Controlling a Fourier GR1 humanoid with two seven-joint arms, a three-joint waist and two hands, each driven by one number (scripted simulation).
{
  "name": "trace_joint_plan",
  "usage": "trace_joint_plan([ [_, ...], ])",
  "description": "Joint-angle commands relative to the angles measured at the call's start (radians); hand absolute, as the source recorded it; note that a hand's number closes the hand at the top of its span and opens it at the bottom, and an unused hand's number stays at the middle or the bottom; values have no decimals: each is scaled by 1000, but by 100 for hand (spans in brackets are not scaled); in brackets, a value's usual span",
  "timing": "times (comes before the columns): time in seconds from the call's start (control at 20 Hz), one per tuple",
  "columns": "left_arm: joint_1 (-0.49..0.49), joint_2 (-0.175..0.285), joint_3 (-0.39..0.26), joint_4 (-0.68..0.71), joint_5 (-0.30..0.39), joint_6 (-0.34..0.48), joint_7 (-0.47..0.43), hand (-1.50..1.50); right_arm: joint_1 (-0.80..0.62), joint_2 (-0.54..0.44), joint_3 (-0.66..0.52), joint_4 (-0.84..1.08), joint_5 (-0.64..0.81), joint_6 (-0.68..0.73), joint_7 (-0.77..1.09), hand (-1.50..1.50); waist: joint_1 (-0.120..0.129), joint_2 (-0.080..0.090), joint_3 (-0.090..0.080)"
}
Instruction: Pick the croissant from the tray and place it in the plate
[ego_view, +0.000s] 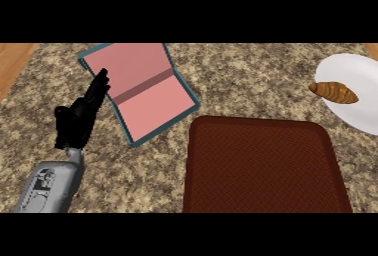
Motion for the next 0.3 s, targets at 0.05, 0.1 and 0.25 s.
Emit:
trace_joint_plan([
  [0.05, 5, -2, -4, 0, -7, 1, -1, 0, 38, -19, -14, 1, -13, 39, -11, -150, 7, 3, 2],
  [0.1, 10, -12, 2, 17, -6, 13, -13, 0, 61, -34, -29, 2, -27, 60, -36, -150, -8, 3, 2],
  [0.25, 1, -7, 3, 23, 0, -2, -17, 0, 71, -13, -24, 0, -22, 47, -37, -150, 4, 7, 3],
])
